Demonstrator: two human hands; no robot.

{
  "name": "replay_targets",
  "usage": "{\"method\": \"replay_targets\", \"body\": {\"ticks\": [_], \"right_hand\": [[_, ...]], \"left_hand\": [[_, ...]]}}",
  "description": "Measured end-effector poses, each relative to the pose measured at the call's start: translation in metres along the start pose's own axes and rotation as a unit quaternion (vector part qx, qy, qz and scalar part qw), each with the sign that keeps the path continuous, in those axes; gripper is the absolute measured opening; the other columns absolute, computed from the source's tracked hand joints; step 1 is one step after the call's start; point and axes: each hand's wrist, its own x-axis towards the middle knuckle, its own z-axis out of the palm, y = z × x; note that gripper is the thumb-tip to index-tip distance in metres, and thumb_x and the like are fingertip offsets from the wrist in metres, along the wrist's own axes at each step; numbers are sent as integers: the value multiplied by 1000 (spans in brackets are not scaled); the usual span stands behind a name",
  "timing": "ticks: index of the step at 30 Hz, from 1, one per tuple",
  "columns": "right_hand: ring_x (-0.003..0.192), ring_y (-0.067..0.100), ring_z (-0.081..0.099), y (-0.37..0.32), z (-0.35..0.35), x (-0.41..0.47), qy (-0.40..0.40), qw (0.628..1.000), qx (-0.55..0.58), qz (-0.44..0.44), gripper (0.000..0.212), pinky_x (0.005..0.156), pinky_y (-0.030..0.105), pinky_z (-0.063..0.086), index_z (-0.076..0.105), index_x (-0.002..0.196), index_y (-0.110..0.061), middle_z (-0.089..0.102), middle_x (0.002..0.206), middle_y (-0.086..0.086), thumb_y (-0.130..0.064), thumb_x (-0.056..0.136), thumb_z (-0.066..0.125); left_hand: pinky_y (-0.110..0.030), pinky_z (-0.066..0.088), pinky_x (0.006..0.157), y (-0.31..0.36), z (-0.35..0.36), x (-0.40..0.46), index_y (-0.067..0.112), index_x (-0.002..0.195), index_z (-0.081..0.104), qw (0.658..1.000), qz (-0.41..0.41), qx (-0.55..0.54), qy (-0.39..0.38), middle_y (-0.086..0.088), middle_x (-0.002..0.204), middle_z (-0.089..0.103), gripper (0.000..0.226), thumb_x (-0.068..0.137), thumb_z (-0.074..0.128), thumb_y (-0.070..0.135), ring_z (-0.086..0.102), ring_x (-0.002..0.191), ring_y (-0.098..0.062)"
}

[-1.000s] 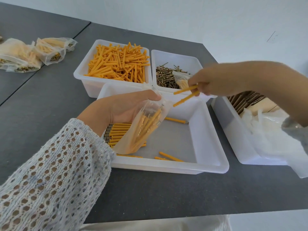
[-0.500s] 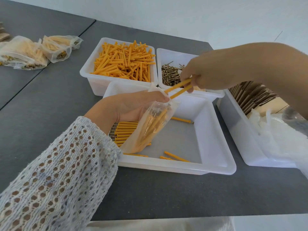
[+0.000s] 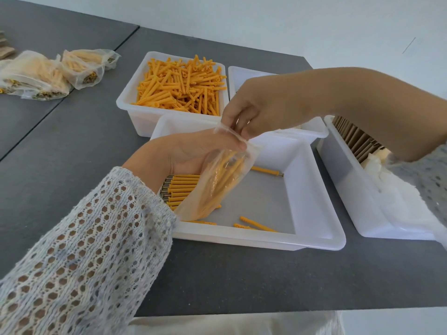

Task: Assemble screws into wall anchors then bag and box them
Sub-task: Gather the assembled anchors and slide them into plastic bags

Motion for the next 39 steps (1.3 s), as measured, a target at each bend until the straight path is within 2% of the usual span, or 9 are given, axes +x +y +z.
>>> {"method": "replay_targets", "body": {"ticks": [2,7,12,15,18,22,26,35,39], "right_hand": [[73,-7,66,-7,-1,-3,-5,999,49,-14,30,62,5,49,75,101,-32,73,86,-19,-6,89,67],[102,12,69,-18,-2,-35,20,988,153,-5,34,91,24,54,69,111,-11,72,108,3,6,95,44],[99,20,67,6,17,-38,54,989,51,128,34,89,36,52,69,101,-16,69,100,1,-1,93,40],[109,15,56,24,52,-33,-36,980,-57,186,31,91,28,44,61,124,-22,62,121,-3,-15,99,44],[123,27,47,35,97,-28,-75,969,-125,198,46,102,39,40,41,144,-17,46,135,7,-27,99,49],[116,28,45,40,137,-26,13,949,-270,160,41,93,41,46,39,136,-10,40,130,10,-23,98,49],[98,29,54,43,139,-23,59,954,-216,197,27,68,39,44,35,114,-11,52,110,8,-7,92,52],[61,17,38,24,142,-44,-88,946,-225,215,24,56,29,31,31,77,-20,34,75,-3,-12,95,44],[58,14,41,4,148,-60,-160,939,-232,197,27,50,27,29,38,71,-21,43,74,-1,-22,97,47]], "left_hand": [[-22,54,66,2,0,-1,21,98,63,993,16,-104,-57,4,79,67,13,88,59,13,64,72,-8],[-27,56,70,-2,-1,4,11,117,58,991,17,-125,-45,0,89,69,35,82,62,16,67,79,-12],[-29,59,74,-3,-3,6,15,127,57,990,0,-137,-26,1,88,73,49,79,66,21,68,80,-15],[-28,59,73,-3,-3,6,17,120,60,990,2,-138,-25,1,89,74,43,79,65,22,69,78,-14],[-28,59,71,-4,-3,5,16,120,59,988,2,-149,-28,1,90,74,42,79,65,21,70,78,-14],[-28,58,72,-4,-3,5,19,107,60,987,4,-152,-44,2,87,73,47,63,76,26,67,78,-14],[-30,58,74,-5,-4,6,19,111,58,990,6,-137,-39,1,90,72,56,60,77,31,64,83,-16],[-31,58,74,-5,-6,5,20,108,63,987,2,-151,-47,-2,90,72,50,61,77,29,65,82,-19],[-33,59,74,-6,-6,7,21,102,67,987,1,-151,-51,-2,91,71,43,61,77,29,64,84,-21]]}}
